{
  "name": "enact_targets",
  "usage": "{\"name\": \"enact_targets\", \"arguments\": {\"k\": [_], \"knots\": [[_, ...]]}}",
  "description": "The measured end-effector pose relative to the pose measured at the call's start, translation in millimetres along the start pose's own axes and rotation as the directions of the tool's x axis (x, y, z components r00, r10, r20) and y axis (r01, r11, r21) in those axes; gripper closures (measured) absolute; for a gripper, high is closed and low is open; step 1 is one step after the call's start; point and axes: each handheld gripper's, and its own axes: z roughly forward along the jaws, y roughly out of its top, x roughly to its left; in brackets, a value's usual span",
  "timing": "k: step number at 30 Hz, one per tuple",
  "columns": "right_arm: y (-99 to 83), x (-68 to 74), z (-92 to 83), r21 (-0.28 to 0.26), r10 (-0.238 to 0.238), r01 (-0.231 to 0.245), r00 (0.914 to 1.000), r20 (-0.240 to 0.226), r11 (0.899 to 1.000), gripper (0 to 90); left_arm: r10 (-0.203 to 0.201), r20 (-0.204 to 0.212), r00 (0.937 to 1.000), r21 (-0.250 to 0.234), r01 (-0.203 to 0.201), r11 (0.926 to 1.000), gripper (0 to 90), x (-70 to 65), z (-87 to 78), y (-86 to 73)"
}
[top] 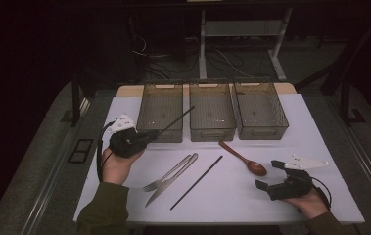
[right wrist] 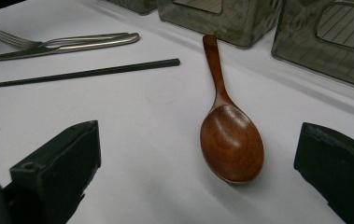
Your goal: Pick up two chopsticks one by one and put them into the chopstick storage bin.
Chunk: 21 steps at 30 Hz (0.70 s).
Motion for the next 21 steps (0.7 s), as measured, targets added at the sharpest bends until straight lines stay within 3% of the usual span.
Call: {"name": "enact_targets", "arguments": {"k": [11, 21], "knots": [[0.0, -0.8, -0.8, -0.003, 0.008, -0.008, 1.0000, -0.002, 1.000, 0.8, -0.026, -0.071, 0.9971, 0.011, 0.027, 0.9996, 86.1, 26.6, 9.7, 19.0], [-0.2, -0.4, -0.9, -0.002, 0.006, -0.006, 1.0000, 0.000, 1.000, 0.8, -0.026, -0.129, 0.9913, 0.059, 0.034, 0.9977, 86.1, 43.7, 26.2, 39.3]]}}
